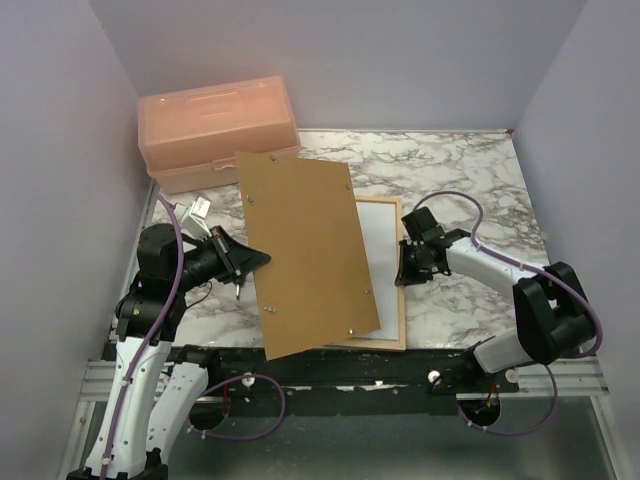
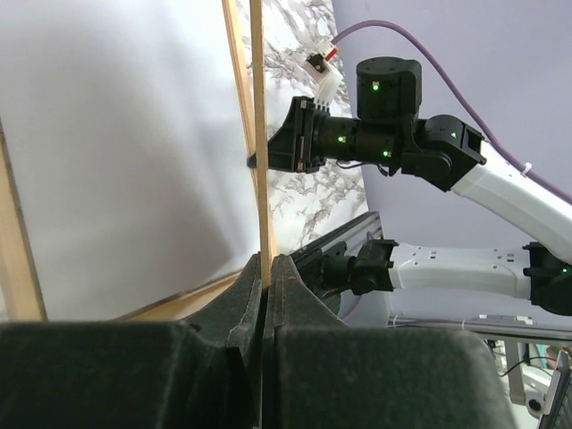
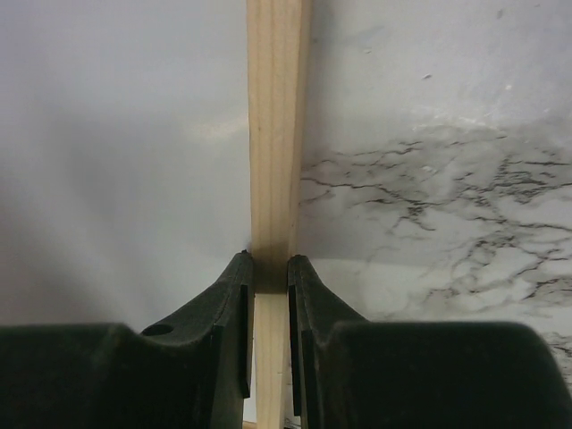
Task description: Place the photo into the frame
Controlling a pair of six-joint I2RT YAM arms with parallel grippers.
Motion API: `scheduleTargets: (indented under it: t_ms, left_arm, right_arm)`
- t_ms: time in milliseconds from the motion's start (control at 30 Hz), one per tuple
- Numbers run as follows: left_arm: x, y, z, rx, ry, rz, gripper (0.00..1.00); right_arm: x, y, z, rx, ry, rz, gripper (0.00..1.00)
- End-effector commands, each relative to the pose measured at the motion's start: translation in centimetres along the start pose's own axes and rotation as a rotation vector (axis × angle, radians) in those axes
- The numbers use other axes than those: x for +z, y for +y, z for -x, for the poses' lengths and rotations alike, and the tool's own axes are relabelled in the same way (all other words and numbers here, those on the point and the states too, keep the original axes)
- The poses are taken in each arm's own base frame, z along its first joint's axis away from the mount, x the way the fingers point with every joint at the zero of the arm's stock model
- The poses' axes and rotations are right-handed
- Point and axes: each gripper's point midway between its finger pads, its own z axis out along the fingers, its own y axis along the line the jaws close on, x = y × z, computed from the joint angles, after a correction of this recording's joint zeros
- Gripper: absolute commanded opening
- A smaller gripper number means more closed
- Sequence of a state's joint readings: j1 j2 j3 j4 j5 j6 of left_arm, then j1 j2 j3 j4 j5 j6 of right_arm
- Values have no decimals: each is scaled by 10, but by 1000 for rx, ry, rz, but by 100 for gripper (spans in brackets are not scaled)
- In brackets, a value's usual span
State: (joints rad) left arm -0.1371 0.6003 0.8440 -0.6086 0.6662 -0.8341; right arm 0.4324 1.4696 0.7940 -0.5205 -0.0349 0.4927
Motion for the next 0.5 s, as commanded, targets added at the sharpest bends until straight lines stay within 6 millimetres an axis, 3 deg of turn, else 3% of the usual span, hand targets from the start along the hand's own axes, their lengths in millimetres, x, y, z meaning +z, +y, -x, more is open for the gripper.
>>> scheduleTargets:
  t_ms: [0, 300, 467]
  left_arm:
    - [-6, -21, 9, 54, -35, -80, 0]
    - [0, -13, 8, 29, -32, -76, 0]
    - [3, -8, 5, 17, -22, -75, 0]
  right_arm:
    - [-5, 11, -17, -49, 42, -21, 1]
    - [-28, 16, -18, -126, 25, -54, 0]
    - [-27, 20, -24, -174, 50, -40, 0]
